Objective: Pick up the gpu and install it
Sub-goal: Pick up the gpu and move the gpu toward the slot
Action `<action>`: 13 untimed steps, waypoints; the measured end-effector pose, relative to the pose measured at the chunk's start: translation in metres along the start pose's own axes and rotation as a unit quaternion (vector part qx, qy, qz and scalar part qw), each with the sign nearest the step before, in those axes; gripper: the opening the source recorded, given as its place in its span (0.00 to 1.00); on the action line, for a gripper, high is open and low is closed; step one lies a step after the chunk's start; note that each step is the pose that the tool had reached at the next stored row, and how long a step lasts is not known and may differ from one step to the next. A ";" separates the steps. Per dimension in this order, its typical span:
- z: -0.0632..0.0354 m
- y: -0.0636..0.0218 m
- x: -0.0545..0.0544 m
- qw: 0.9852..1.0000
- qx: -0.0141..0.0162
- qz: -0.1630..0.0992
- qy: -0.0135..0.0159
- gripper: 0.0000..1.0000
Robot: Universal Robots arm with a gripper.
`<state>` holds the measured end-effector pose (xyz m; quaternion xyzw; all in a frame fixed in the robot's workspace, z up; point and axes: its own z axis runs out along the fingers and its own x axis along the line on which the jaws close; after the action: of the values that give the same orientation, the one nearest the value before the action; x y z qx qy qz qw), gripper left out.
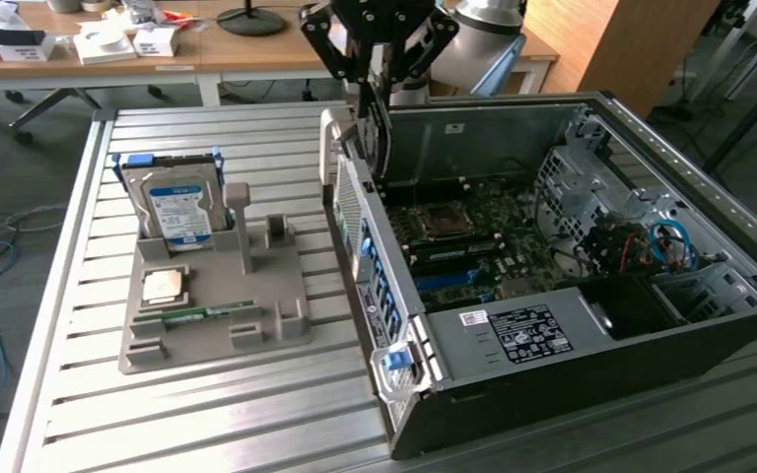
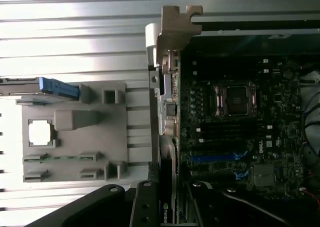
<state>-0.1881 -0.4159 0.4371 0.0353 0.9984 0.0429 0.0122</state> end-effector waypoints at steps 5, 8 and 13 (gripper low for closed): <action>0.0005 0.0014 -0.020 1.000 0.000 0.000 0.000 0.26; 0.0008 0.0022 -0.032 1.000 0.000 0.000 0.000 0.26; 0.0014 0.0036 -0.051 1.000 -0.001 0.000 0.000 0.26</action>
<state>-0.1368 -0.4159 0.4372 0.0353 0.9984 0.0435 0.0121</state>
